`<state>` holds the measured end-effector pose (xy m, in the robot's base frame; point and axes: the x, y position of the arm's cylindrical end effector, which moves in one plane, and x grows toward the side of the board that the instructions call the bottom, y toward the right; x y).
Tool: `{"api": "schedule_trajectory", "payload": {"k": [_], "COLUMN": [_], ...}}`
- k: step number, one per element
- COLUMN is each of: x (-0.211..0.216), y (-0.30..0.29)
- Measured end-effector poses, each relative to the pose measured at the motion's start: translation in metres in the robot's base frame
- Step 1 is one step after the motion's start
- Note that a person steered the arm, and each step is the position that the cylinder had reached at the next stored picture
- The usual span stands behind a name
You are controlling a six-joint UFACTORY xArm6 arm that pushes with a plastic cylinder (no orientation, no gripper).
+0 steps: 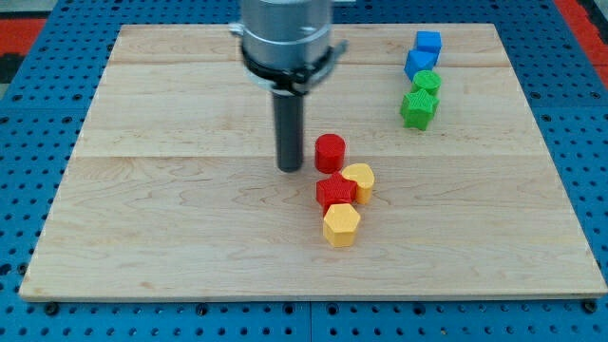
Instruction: Separate the red circle from the group of blocks
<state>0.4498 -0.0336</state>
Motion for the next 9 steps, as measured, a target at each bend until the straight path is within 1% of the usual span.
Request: {"api": "schedule_trajectory", "payload": {"k": [1,2,5,6,7,8,9], "x": [-0.002,-0.002,-0.002,-0.002,-0.008,-0.018,-0.003], "y": [-0.002,0.008,0.127,0.153,0.139,0.076,0.043]}}
